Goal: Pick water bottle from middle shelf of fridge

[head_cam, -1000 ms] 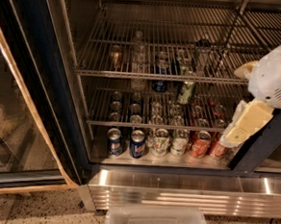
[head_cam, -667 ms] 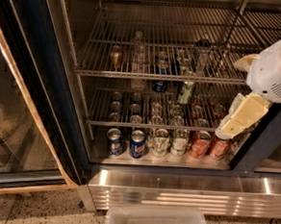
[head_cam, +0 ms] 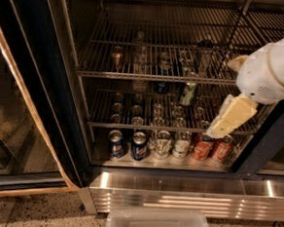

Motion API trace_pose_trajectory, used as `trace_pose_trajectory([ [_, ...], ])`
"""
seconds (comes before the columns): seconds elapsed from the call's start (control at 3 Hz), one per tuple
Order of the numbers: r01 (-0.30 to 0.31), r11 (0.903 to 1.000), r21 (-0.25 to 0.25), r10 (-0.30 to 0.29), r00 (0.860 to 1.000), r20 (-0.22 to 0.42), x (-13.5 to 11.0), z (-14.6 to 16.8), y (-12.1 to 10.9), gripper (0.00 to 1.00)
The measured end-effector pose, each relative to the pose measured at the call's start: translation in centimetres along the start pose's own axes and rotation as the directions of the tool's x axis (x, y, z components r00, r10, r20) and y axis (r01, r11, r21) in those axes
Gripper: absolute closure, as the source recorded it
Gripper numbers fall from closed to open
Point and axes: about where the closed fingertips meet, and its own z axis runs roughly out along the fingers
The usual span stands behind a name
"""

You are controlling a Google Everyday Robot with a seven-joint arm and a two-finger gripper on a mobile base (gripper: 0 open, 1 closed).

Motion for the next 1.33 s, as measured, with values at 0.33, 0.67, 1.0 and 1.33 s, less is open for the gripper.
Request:
trace_pose_trajectory([
  [0.33, 0.027, 0.996, 0.085, -0.03, 0.999, 0.042, -1.9, 2.2, -1.2, 0.0],
  [0.67, 0.027, 0.996, 0.085, -0.03, 0.999, 0.042, -1.9, 2.2, -1.2, 0.0],
  [1.0, -0.008, 0.993, 0.118, -0.004, 0.995, 0.098, -1.9, 3.3, -1.4, 0.0],
  [1.33, -0.109, 0.9836, 0.144, 0.073, 0.969, 0.235, -1.4, 6.2, -1.6, 0.0],
])
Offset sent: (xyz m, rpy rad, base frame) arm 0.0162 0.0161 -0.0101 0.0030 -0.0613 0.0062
